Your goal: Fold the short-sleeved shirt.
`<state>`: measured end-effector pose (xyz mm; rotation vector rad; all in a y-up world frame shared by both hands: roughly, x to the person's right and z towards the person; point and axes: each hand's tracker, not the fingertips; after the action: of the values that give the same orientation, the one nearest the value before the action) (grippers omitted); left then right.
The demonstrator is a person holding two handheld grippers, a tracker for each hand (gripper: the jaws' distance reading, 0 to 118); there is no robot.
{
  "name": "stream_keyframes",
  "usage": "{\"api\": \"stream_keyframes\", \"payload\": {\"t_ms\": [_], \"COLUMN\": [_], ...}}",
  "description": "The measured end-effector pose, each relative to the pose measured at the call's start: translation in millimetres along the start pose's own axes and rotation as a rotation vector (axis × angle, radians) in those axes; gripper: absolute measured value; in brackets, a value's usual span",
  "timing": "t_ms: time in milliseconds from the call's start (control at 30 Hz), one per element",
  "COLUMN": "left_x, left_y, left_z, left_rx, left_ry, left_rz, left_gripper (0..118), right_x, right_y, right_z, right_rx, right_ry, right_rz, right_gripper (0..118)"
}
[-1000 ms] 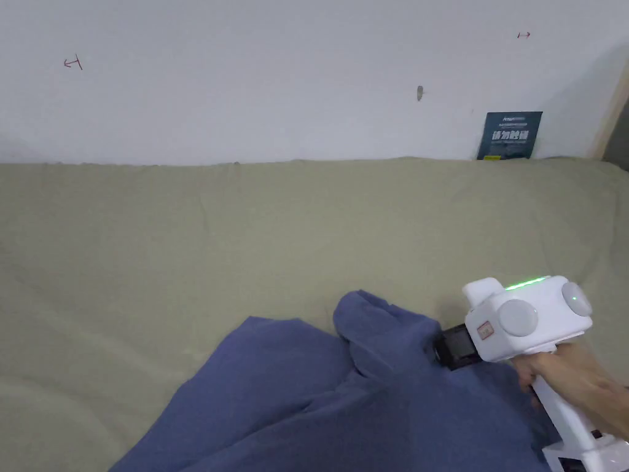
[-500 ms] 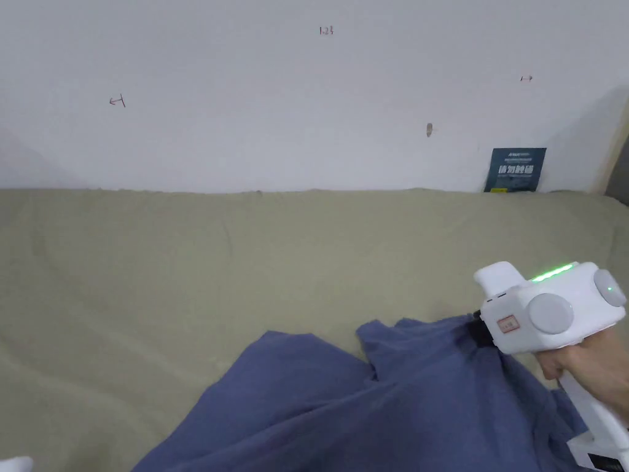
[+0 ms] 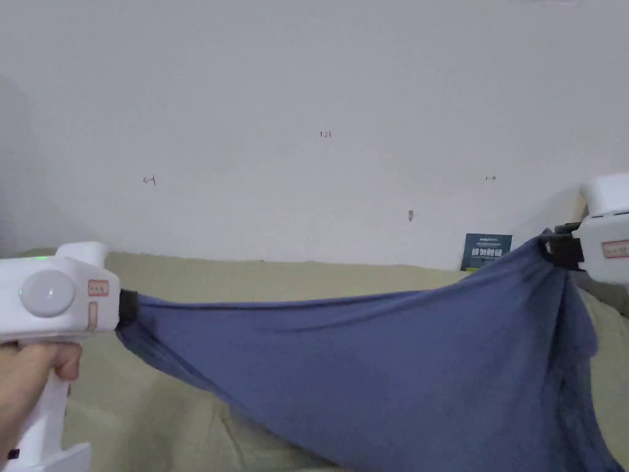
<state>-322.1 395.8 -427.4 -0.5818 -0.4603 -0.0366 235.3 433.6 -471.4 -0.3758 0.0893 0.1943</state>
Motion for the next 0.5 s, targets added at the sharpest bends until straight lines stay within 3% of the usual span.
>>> {"api": "stream_keyframes", "payload": {"t_ms": [200,500], "left_x": [25.6,57.2], "left_y": [85.3,137.4], "left_z": [35.0,67.6], "left_rx": [0.123,0.202], "left_ry": [0.031,0.105], "left_rz": [0.009,-0.042], "left_gripper": [0,0], "right_x": [41.2,42.1], "right_y": [29.0,64.5], "right_z": [47.8,51.5], "right_rx": [0.104,0.141], "right_ry": [-0.052,-0.059], "right_rz": [-0.138,-0.158], "right_gripper": [1,1]}}
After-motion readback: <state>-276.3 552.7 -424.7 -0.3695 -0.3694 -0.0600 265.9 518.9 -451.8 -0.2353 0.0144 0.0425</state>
